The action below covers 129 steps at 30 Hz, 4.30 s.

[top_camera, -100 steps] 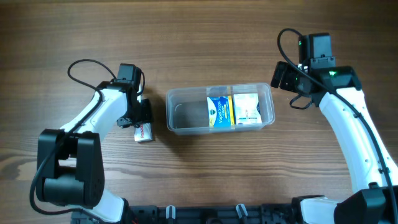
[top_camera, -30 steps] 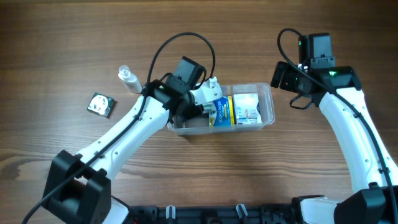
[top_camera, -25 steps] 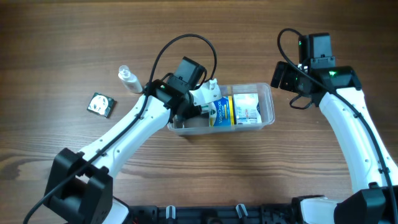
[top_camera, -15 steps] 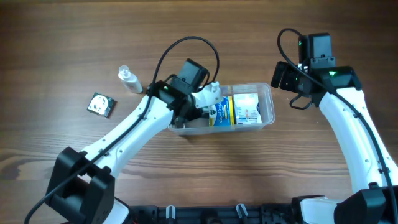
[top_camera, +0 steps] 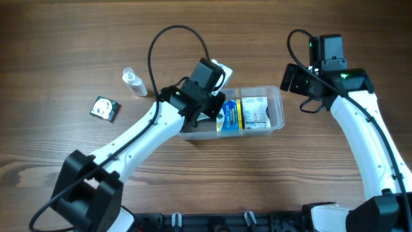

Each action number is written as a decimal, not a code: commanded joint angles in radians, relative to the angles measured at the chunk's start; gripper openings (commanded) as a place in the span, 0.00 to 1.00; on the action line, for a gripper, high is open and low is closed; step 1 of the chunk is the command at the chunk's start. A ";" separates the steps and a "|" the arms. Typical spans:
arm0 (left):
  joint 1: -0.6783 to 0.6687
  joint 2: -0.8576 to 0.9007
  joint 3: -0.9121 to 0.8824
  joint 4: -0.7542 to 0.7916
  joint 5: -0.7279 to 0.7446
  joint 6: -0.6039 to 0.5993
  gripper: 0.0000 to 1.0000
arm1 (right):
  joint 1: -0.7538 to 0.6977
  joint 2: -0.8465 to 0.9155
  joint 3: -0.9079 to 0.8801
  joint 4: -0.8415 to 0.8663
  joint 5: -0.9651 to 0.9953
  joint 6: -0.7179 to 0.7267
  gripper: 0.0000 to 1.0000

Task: Pack container
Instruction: 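Push the Panadol box down flat inside the container with the left gripper, then release the Panadol box and move the left gripper toward the green tin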

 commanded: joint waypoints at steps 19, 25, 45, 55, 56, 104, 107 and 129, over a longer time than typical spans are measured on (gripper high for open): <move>0.001 0.158 0.000 0.026 -0.058 -0.220 0.16 | -0.004 0.012 0.010 0.003 0.014 -0.005 1.00; 0.001 0.031 0.000 0.017 -0.055 -0.221 0.18 | -0.004 0.012 0.010 0.003 0.014 -0.005 1.00; 0.001 0.183 0.000 -0.210 -0.032 -0.270 0.28 | -0.004 0.012 0.010 0.003 0.014 -0.004 1.00; 0.002 0.240 0.000 -0.174 -0.033 -0.266 0.29 | -0.004 0.012 0.010 0.003 0.014 -0.004 1.00; 0.002 0.231 0.002 -0.171 -0.033 -0.266 0.31 | -0.004 0.012 0.010 0.003 0.014 -0.005 1.00; 0.007 0.245 0.015 -0.103 -0.026 -0.288 0.49 | -0.004 0.012 0.010 0.003 0.014 -0.004 1.00; 0.010 0.245 0.015 -0.083 -0.076 -0.288 0.50 | -0.004 0.012 0.010 0.003 0.014 -0.004 1.00; 0.010 0.037 0.105 -0.158 -0.006 -0.212 0.61 | -0.004 0.012 0.010 0.003 0.014 -0.004 1.00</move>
